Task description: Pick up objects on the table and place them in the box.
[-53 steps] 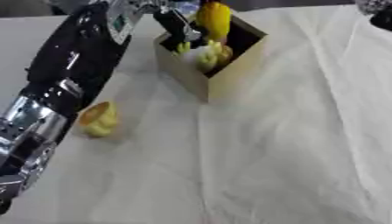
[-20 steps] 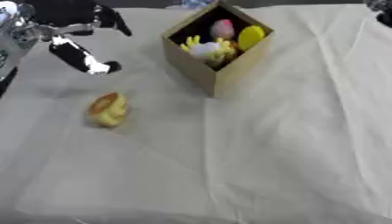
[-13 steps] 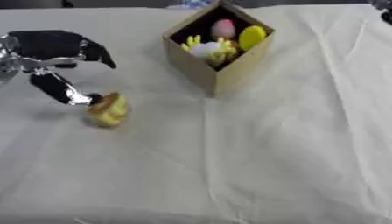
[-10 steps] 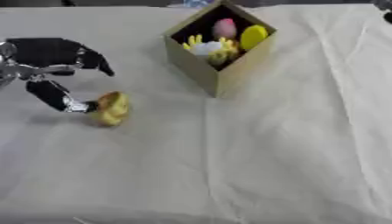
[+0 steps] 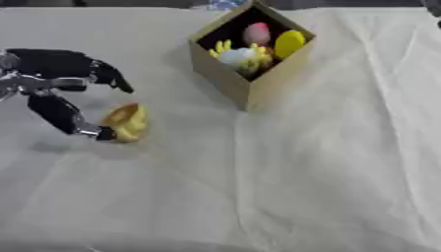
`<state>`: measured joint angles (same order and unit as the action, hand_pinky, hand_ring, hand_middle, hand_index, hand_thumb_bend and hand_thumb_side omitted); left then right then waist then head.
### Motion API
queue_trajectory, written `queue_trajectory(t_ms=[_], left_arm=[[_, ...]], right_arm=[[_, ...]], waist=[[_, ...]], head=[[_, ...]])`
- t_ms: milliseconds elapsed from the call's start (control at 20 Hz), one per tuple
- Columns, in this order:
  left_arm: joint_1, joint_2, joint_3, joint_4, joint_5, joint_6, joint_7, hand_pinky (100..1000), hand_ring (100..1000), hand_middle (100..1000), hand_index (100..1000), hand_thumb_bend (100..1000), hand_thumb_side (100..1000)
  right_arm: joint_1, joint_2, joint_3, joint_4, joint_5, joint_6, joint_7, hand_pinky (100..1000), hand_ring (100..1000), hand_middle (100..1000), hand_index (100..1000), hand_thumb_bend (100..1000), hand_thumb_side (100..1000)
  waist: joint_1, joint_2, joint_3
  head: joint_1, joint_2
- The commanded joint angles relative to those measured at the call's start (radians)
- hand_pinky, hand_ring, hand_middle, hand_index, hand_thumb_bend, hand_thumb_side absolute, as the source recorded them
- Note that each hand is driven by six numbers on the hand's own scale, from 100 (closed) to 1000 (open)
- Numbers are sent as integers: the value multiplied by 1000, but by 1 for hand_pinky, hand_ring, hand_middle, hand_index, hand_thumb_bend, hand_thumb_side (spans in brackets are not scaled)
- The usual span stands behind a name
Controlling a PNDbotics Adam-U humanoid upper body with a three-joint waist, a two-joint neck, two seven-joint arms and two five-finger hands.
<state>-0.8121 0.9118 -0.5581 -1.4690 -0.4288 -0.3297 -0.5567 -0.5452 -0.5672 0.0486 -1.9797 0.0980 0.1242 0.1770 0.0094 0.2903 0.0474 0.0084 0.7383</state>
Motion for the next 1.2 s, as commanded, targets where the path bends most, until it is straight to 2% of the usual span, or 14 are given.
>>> queue_trajectory(t_ms=[50, 350, 500, 900, 1200], left_arm=[[-30, 3, 7, 4, 11, 48, -20, 843, 801, 786, 911, 522, 766], [-39, -29, -12, 16, -22, 140, -37, 836, 795, 779, 901, 532, 757], [-45, -45, -26, 20, -27, 160, -58, 834, 792, 776, 897, 538, 749], [-55, -64, -40, 48, -76, 143, -115, 824, 789, 772, 892, 518, 674], [-53, -53, -27, 31, -120, 123, -125, 827, 802, 785, 901, 536, 657]], right_arm=[[-10, -13, -15, -20, -4, 2, -2, 887, 710, 685, 795, 100, 618], [-12, -12, -18, -20, -8, -3, -6, 887, 709, 683, 794, 100, 616], [-13, -10, -19, -20, -10, -2, -9, 887, 709, 682, 794, 100, 617], [-15, -9, -22, -20, -15, -5, -18, 887, 707, 679, 793, 100, 618], [-11, -10, -23, -20, -18, -7, -20, 887, 706, 681, 793, 100, 638]], waist=[[-2, -16, -3], [-5, -9, -9], [-7, -5, -10], [-10, 1, -14], [-11, 2, -11]], head=[[5, -11], [11, -16], [12, -16], [15, -21], [15, -23]])
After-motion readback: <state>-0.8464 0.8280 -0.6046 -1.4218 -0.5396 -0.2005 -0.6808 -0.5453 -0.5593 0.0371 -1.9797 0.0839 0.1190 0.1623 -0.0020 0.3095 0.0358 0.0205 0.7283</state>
